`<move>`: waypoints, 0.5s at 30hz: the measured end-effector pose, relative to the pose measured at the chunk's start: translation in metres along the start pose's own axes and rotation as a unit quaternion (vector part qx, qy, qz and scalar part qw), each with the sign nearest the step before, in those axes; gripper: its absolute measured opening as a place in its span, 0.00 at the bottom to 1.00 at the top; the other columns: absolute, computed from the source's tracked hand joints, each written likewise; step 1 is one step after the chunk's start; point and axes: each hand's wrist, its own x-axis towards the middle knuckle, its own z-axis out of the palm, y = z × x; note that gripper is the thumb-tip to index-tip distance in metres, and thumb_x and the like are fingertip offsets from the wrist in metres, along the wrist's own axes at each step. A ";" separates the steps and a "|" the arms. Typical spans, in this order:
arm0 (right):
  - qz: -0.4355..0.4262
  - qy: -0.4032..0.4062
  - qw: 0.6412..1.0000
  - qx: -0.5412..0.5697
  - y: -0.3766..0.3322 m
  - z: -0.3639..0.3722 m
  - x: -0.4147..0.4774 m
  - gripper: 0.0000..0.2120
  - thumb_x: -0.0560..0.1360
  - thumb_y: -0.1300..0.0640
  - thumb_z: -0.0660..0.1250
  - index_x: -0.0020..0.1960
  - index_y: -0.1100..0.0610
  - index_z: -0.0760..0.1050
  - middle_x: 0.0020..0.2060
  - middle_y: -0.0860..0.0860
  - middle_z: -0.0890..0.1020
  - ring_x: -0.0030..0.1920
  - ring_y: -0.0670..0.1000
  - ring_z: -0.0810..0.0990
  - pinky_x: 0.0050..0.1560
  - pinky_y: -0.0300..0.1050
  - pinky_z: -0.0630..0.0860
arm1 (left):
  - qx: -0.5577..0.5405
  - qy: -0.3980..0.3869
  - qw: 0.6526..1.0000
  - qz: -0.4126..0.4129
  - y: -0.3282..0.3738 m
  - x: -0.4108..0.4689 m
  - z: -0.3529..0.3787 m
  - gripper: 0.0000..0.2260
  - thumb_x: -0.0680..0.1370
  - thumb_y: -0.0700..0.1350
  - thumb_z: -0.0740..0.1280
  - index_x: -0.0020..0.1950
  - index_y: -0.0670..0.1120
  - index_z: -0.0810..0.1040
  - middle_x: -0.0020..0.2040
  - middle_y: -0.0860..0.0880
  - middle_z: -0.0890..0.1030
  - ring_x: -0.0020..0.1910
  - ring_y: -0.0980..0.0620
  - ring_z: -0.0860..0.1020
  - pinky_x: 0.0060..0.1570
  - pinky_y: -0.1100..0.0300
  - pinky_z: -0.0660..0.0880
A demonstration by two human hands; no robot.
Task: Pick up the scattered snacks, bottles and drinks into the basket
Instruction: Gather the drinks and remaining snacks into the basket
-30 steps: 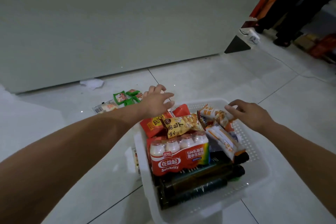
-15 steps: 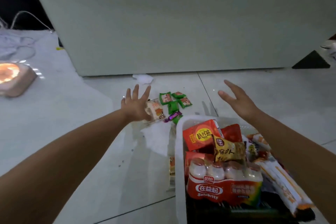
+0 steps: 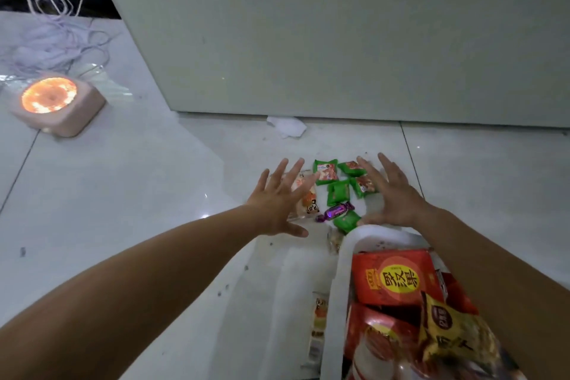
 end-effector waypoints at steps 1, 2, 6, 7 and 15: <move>-0.006 -0.015 0.999 -0.029 0.001 0.003 0.002 0.57 0.65 0.49 0.77 0.71 0.33 0.33 0.74 0.47 0.29 0.75 0.54 0.32 0.72 0.68 0.47 | -0.001 0.001 1.000 -0.001 0.000 0.003 0.002 0.49 0.71 0.68 0.64 0.75 0.55 0.31 0.75 0.47 0.29 0.73 0.42 0.29 0.73 0.41 0.38; -0.008 -0.029 0.998 -0.048 0.000 0.004 0.004 0.56 0.67 0.53 0.75 0.71 0.34 0.31 0.73 0.47 0.28 0.75 0.54 0.31 0.72 0.68 0.44 | -0.001 0.001 1.000 -0.002 -0.001 0.006 0.005 0.49 0.71 0.68 0.63 0.75 0.55 0.31 0.75 0.47 0.29 0.73 0.42 0.29 0.73 0.41 0.38; -0.031 -0.047 0.992 -0.116 -0.004 0.006 0.017 0.60 0.64 0.44 0.76 0.67 0.35 0.25 0.72 0.48 0.25 0.74 0.55 0.28 0.69 0.70 0.39 | 0.002 0.001 1.000 -0.006 -0.004 0.011 0.015 0.46 0.72 0.67 0.62 0.76 0.53 0.34 0.76 0.47 0.31 0.74 0.43 0.31 0.73 0.44 0.38; -0.040 -0.049 0.989 -0.131 -0.004 0.007 0.021 0.61 0.62 0.41 0.76 0.66 0.35 0.24 0.72 0.48 0.25 0.74 0.55 0.29 0.69 0.71 0.40 | 0.001 0.003 1.000 -0.009 -0.006 0.012 0.018 0.46 0.73 0.67 0.62 0.77 0.53 0.35 0.76 0.47 0.31 0.75 0.43 0.31 0.73 0.44 0.38; -0.075 -0.027 0.993 -0.089 -0.018 0.011 0.045 0.63 0.58 0.37 0.77 0.65 0.33 0.24 0.72 0.48 0.25 0.74 0.56 0.29 0.70 0.71 0.41 | -0.033 0.033 0.997 -0.057 -0.029 0.017 0.038 0.40 0.76 0.67 0.56 0.75 0.57 0.32 0.76 0.47 0.31 0.75 0.44 0.31 0.73 0.47 0.38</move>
